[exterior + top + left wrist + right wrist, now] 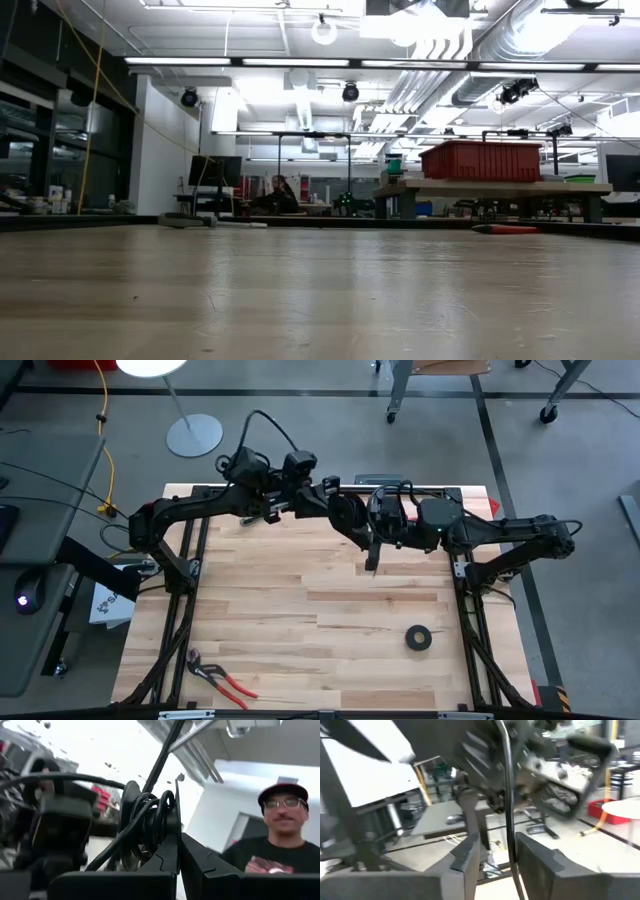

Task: Coil cords
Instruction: Coil the black wire on the black spool

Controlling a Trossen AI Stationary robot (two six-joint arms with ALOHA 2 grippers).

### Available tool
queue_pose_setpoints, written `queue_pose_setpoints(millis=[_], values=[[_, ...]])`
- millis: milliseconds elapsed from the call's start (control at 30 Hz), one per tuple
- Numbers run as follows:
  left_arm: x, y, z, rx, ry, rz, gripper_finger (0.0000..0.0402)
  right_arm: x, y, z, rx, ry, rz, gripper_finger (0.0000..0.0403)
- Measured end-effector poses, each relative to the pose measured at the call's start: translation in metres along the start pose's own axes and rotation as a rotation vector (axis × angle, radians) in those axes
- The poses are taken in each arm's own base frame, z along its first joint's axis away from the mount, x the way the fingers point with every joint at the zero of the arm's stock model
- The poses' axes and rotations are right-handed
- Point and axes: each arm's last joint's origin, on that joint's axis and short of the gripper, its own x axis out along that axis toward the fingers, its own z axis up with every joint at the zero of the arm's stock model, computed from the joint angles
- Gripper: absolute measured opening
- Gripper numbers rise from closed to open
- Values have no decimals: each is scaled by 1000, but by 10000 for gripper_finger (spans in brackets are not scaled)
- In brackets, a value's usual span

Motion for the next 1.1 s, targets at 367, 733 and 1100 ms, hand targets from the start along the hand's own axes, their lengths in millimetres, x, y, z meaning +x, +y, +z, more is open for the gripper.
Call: queue_pose_setpoints(millis=[367, 733, 1100], values=[[-10, -9, 16, 95, -92, -17, 0, 17, -8, -23, -62, 99, -152, 126], [-15, -8, 20, 114, -124, 2, 0, 36, -21, -26, -67, 20, -159, 126], [-17, -10, 25, 163, -207, 27, 0, 42, -33, -24, -67, -19, -161, 126]])
